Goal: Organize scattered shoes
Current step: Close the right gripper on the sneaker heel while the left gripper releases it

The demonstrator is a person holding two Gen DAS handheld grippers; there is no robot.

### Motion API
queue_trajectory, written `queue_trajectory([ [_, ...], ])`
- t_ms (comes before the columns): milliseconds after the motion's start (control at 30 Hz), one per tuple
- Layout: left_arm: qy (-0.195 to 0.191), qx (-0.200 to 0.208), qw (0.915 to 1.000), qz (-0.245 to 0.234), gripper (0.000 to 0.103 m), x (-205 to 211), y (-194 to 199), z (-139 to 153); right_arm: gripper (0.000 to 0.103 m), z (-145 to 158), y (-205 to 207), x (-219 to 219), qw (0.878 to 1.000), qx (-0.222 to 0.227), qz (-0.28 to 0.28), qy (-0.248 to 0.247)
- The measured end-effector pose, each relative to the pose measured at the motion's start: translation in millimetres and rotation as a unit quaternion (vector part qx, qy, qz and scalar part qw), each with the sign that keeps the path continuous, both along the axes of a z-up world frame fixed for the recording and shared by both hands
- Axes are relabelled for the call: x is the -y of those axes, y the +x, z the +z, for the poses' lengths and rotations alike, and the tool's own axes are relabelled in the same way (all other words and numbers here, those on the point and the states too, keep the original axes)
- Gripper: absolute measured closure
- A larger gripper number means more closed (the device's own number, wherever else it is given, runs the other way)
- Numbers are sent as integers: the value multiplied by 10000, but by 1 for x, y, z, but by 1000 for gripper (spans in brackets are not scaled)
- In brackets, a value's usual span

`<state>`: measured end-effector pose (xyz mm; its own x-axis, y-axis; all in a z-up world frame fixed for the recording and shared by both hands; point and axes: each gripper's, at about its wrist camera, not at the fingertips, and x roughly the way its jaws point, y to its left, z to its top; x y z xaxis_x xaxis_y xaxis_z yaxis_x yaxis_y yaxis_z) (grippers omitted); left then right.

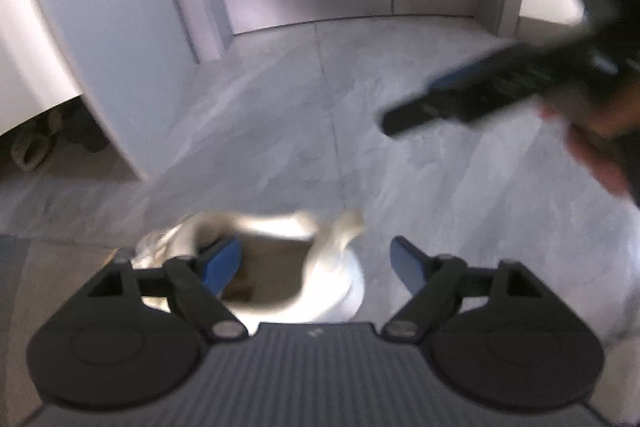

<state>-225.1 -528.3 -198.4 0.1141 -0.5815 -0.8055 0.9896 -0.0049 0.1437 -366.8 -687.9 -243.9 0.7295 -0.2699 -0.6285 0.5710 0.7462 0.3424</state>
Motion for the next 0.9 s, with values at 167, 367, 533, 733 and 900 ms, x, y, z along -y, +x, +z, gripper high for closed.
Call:
queue_trajectory([
  [167, -112, -45, 9989, 444, 19, -69, 38, 30, 21, 1, 93, 9, 9843, -722, 1603, -163],
  [367, 35, 248, 9882, 1512, 19, -156, 93, 59, 26, -26, 197, -8, 9298, -1933, 3072, -612],
  [533, 446, 330, 9624, 2659, 19, -224, 131, 83, 39, -58, 236, -19, 8785, -2790, 3798, -785],
  [733, 1105, 661, 8858, 4458, 18, -339, 155, 133, 70, -73, 238, -30, 8554, -2689, 4335, -895],
  [900, 861, 918, 8687, 4791, 14, -390, 163, 155, 84, -65, 229, -22, 8906, -2477, 3796, -379],
])
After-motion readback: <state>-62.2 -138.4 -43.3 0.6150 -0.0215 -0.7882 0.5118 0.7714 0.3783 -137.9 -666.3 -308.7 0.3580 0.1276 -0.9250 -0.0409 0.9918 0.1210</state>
